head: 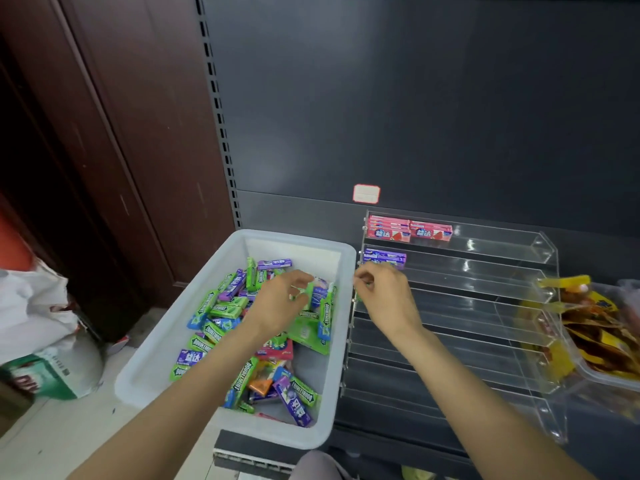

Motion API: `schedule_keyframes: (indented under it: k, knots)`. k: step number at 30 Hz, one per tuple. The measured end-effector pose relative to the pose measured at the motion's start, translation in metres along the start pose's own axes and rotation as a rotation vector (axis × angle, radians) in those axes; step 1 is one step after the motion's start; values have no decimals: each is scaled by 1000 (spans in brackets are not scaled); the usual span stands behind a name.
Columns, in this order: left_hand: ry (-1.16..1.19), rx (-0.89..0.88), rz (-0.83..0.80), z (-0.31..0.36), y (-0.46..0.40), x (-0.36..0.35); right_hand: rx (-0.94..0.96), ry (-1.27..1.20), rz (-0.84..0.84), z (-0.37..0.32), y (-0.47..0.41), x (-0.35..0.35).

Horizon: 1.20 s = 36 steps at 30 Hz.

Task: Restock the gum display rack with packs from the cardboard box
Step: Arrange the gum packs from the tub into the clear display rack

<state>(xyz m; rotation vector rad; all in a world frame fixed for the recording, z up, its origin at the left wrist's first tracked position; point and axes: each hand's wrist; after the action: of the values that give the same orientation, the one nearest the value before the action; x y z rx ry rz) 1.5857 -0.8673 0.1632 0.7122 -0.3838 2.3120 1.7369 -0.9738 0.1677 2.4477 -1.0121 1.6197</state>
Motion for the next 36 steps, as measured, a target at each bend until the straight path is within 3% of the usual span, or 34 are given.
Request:
schedule_keyframes:
  k: [8, 19, 22, 30, 36]
  knots:
    - [-83, 174, 224, -61, -7, 56, 116, -127, -148, -57, -30, -47]
    - [-405, 229, 112, -95, -63, 53, 170, 118, -547, -58, -82, -120]
    - [-470, 198, 122, -98, -67, 48, 220, 147, -584, -58, -81, -127]
    - [-57, 150, 219, -90, -56, 48, 320, 168, -536, -59, -60, -113]
    - [95, 159, 314, -83, -32, 57, 129, -32, -473, -61, -74, -111]
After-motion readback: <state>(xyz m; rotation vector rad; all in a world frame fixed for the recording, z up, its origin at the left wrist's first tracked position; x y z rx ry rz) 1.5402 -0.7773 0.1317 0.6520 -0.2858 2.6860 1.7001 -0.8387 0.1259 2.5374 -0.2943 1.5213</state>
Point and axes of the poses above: each hand's wrist, its own y-axis away from the middle knuckle, its own x-axis out of the back of the hand, z = x × y, and after that the axes turned 8 degrees about y, right-handed
